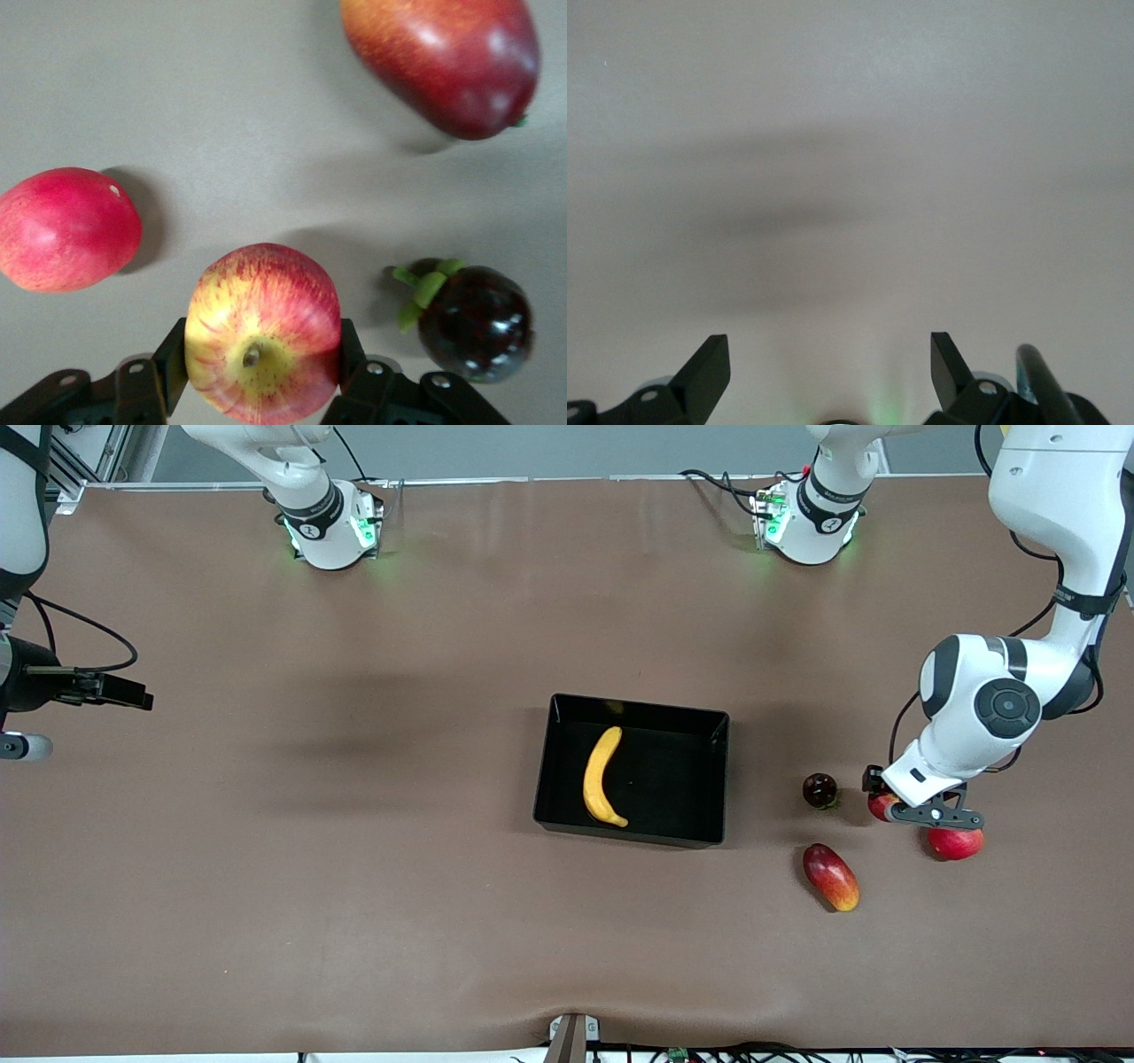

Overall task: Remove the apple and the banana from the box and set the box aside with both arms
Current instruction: 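Lower the apple onto the table and open the left gripper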

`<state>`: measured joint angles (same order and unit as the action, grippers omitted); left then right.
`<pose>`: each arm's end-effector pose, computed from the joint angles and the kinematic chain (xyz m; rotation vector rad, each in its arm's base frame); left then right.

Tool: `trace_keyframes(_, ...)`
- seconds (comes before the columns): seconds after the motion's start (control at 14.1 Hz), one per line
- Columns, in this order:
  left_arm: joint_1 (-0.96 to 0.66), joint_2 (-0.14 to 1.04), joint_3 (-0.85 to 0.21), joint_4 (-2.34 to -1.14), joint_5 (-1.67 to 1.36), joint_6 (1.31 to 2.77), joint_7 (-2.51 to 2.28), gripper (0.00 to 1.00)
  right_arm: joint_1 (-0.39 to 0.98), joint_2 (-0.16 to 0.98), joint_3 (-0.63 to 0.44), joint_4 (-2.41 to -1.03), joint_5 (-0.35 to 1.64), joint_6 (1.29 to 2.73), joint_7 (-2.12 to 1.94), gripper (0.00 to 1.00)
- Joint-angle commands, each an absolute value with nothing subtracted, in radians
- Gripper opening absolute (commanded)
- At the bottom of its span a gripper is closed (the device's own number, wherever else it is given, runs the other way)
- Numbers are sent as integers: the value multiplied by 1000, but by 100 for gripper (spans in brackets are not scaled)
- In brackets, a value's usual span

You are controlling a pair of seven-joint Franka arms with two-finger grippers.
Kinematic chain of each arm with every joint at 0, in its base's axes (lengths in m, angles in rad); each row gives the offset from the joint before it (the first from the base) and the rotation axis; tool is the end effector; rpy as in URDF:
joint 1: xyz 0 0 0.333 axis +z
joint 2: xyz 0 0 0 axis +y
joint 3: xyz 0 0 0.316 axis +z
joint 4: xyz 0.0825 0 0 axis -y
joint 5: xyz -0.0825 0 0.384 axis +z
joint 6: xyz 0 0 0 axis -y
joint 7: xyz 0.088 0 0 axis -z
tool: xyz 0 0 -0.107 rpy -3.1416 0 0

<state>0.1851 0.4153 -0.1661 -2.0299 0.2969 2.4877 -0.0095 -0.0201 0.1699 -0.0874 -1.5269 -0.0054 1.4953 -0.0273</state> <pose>0.6053 0.0128 0.2473 -3.0072 0.2825 -0.0807 0.5877 -0.0602 0.5420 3.1165 -0.1252 -0.3157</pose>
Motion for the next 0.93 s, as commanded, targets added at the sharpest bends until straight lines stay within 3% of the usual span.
trace_keyframes(0.0, 209, 442, -175, -2048, 319, 2546, 0, 0, -21, 184, -84, -1511, 8, 1486, -31, 100)
trace_keyframes(0.36, 218, 477, -175, -2048, 319, 2586, 0, 0, -28, 204, -84, -1513, 20, 1477, -29, 100)
trace_keyframes(0.43, 218, 477, -175, -2048, 319, 2586, 0, 6, -25, 204, -84, -1514, 21, 1476, -29, 100)
trace_keyframes(0.5, 219, 477, -175, -2048, 319, 2586, 0, 16, -25, 206, -84, -1522, 20, 1474, -26, 100)
trace_keyframes(0.57, 219, 477, -175, -2048, 319, 2586, 0, 63, -23, 215, -84, -1525, 20, 1453, -23, 100)
trace_keyframes(0.64, 224, 476, -176, -2048, 319, 2586, 2, 100, -23, 216, -84, -1523, 21, 1437, -20, 100)
trace_keyframes(0.85, 238, 448, -183, -2046, 316, 2577, 0, 100, -18, 216, -86, -1519, 20, 1433, -20, 100)
